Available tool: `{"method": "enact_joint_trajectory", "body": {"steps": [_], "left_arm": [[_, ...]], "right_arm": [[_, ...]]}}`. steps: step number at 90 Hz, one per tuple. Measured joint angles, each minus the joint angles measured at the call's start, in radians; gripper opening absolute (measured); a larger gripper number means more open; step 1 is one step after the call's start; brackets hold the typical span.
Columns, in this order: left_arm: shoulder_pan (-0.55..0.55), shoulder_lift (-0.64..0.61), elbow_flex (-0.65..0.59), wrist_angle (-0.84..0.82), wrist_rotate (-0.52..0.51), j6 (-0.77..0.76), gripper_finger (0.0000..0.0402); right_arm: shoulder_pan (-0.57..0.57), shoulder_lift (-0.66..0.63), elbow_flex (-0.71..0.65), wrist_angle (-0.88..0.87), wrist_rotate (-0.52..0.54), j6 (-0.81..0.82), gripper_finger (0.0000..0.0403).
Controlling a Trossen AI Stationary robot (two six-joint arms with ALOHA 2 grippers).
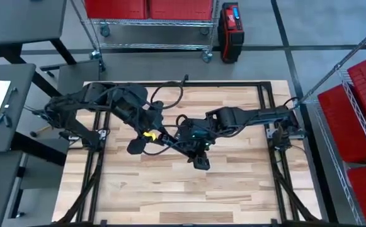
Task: Insert battery
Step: Close the flashlight battery compartment
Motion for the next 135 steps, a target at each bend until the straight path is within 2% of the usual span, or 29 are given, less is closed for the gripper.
{"method": "enact_joint_trajectory", "body": {"steps": [23, 38, 54, 135], "left_arm": [[0.003, -0.027, 0.0, 0.0, -0.054, -0.014, 0.013], [0.006, -0.026, 0.0, 0.003, -0.048, -0.007, 0.013], [0.002, -0.012, 0.0, 0.005, 0.004, -0.012, 0.013], [-0.006, 0.019, -0.002, -0.012, 0.032, 0.0, 0.013]], "right_arm": [[0.01, -0.001, 0.001, -0.004, -0.002, 0.003, 0.0139], [0.009, -0.001, 0.001, -0.006, -0.002, 0.004, 0.0139], [0.002, -0.001, 0.001, -0.01, -0.002, 0.004, 0.0139], [0.002, 0.0, -0.002, 0.004, -0.008, -0.002, 0.0139]]}}
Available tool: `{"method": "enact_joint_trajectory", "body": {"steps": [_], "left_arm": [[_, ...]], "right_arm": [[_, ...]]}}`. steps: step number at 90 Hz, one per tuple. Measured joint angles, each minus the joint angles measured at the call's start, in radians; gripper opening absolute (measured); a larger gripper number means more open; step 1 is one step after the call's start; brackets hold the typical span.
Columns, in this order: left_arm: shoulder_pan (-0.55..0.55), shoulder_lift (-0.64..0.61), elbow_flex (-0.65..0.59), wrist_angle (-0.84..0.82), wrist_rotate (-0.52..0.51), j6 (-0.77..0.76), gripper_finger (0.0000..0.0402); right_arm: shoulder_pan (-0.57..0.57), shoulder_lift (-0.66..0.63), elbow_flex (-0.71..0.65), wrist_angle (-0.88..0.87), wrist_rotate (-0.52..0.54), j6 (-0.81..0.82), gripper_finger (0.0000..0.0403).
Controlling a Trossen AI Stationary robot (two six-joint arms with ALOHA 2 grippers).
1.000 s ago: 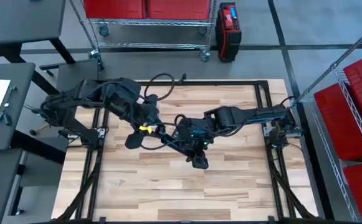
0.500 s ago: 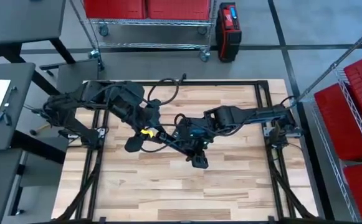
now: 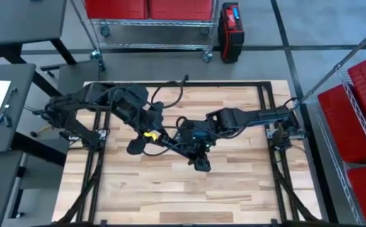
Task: Insert battery
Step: Close the flashlight battery compartment
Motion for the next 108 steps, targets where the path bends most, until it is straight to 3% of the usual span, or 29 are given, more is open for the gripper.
{"method": "enact_joint_trajectory", "body": {"steps": [59, 108], "left_arm": [[-0.002, 0.042, 0.0, 0.017, 0.015, -0.049, 0.013], [0.014, 0.035, 0.005, 0.064, 0.037, -0.049, 0.013]], "right_arm": [[-0.033, 0.001, 0.0, -0.048, 0.017, 0.019, 0.0139], [-0.014, -0.014, 0.012, -0.082, 0.052, -0.1, 0.0139]]}}
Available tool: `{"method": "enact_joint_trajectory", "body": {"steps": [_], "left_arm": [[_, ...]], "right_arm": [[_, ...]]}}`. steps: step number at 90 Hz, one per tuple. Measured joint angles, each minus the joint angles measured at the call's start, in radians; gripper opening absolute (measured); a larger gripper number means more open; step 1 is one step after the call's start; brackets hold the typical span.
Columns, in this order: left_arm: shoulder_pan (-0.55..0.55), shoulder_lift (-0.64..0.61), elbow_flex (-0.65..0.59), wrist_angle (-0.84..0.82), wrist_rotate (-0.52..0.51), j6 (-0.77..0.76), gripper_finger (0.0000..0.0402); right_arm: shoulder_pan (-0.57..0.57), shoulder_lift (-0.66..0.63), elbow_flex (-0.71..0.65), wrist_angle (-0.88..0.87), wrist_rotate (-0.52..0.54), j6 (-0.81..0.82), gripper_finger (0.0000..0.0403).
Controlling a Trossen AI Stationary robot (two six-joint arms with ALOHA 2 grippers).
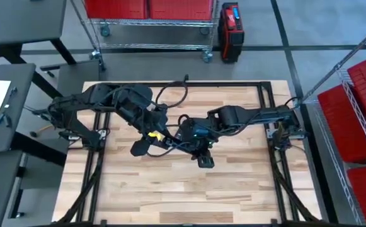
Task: Insert battery
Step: Close the flashlight battery compartment
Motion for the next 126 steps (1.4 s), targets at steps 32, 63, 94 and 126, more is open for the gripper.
{"method": "enact_joint_trajectory", "body": {"steps": [32, 63, 94, 126], "left_arm": [[0.011, -0.053, -0.003, 0.001, -0.077, -0.026, 0.013], [0.011, -0.061, -0.003, -0.022, -0.097, -0.015, 0.013], [0.011, -0.043, -0.006, -0.008, -0.085, -0.009, 0.013], [0.011, -0.034, 0.001, 0.005, -0.049, -0.014, 0.0128]], "right_arm": [[-0.021, -0.003, 0.005, -0.008, -0.009, 0.019, 0.0139], [-0.022, -0.002, 0.005, -0.011, -0.015, 0.018, 0.0139], [-0.027, -0.002, 0.001, 0.011, -0.023, 0.014, 0.0139], [-0.034, 0.003, 0.04, -0.022, -0.024, -0.005, 0.0139]]}}
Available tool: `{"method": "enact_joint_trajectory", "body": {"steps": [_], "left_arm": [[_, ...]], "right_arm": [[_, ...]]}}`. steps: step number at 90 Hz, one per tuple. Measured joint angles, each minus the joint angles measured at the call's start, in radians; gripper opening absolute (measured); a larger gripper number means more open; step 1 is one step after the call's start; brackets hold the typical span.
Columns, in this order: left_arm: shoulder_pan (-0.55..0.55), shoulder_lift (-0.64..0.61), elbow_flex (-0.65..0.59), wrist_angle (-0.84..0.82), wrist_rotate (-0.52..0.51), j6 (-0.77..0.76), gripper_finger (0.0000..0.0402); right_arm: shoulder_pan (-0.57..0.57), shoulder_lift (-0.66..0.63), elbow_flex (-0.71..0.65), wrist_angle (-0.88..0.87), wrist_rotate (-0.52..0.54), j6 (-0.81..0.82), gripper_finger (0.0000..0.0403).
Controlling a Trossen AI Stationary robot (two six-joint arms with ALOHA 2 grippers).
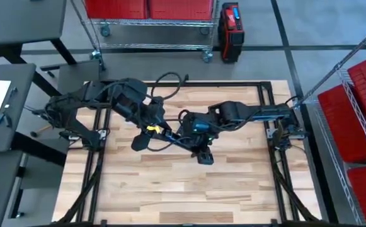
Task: Insert battery
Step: Close the flashlight battery compartment
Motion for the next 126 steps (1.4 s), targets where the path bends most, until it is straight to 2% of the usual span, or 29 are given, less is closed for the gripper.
{"method": "enact_joint_trajectory", "body": {"steps": [24, 46, 66, 118, 126], "left_arm": [[0.0, -0.008, 0.001, -0.005, -0.035, 0.0, 0.0128], [0.014, -0.019, 0.078, -0.064, -0.063, -0.002, 0.0128], [0.053, -0.021, 0.096, -0.117, 0.061, -0.032, 0.0128], [0.055, 0.055, 0.088, -0.097, 0.074, -0.007, 0.0128], [0.054, 0.056, 0.088, -0.097, 0.05, 0.0, 0.0128]], "right_arm": [[0.0, -0.001, 0.003, -0.024, 0.01, -0.004, 0.0139], [0.0, -0.002, 0.005, -0.018, 0.01, 0.019, 0.0139], [-0.001, -0.004, 0.005, -0.023, -0.02, 0.023, 0.0139], [-0.012, -0.004, 0.002, -0.038, -0.029, 0.025, 0.0139], [-0.012, -0.004, 0.002, -0.04, -0.029, 0.026, 0.0139]]}}
